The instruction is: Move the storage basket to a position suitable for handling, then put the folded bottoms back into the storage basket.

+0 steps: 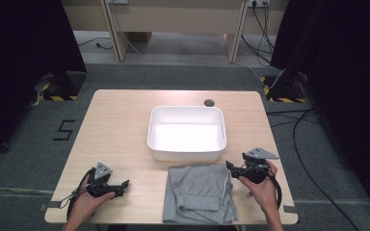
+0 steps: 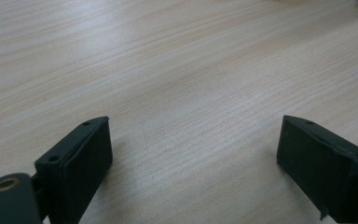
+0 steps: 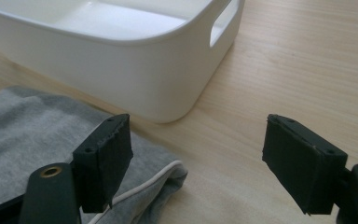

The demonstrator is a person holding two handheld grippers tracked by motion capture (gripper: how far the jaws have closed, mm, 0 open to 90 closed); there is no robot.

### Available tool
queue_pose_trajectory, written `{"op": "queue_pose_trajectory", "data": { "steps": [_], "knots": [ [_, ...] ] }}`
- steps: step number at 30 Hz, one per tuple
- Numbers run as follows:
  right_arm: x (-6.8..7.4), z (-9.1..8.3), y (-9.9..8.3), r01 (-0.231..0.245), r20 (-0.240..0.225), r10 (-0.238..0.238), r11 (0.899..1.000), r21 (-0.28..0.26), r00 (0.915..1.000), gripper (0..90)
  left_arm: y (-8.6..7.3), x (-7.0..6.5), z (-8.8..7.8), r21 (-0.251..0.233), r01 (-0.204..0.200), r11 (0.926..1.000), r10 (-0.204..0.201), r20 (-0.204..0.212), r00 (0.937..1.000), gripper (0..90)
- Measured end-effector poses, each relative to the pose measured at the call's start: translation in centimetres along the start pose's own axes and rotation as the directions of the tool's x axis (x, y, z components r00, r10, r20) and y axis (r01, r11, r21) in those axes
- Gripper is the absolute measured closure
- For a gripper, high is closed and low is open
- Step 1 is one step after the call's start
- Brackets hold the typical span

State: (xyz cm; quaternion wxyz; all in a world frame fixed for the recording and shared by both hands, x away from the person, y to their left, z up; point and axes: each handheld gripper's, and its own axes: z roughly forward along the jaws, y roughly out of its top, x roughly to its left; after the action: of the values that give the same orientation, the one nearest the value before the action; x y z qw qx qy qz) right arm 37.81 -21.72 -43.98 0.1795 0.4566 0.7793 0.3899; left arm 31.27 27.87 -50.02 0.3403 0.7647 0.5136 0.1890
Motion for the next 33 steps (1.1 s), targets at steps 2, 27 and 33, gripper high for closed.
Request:
{"op": "queue_pose_trajectory", "data": {
  "steps": [2,27,33],
  "knots": [
    [0.1,-0.1,-0.3,0.005,-0.015,-0.005,1.0,0.003,0.9999,24.7,0.0,0.0,0.0,0.0,0.002,1.0,-0.002,0.0,1.0,9.5],
    [0.7,-0.2,-2.0,-0.006,-0.045,0.007,1.0,0.02,0.999,23.3,-1.0,-10.7,-2.3,-0.085,-0.065,0.9942,0.089,0.31,0.9464,15.0],
    [0.7,-0.1,-2.1,-0.003,-0.056,0.005,1.0,0.023,0.9984,23.2,-1.2,-12.7,-1.6,-0.068,-0.074,0.995,0.095,0.384,0.9185,14.8]
  ]
}}
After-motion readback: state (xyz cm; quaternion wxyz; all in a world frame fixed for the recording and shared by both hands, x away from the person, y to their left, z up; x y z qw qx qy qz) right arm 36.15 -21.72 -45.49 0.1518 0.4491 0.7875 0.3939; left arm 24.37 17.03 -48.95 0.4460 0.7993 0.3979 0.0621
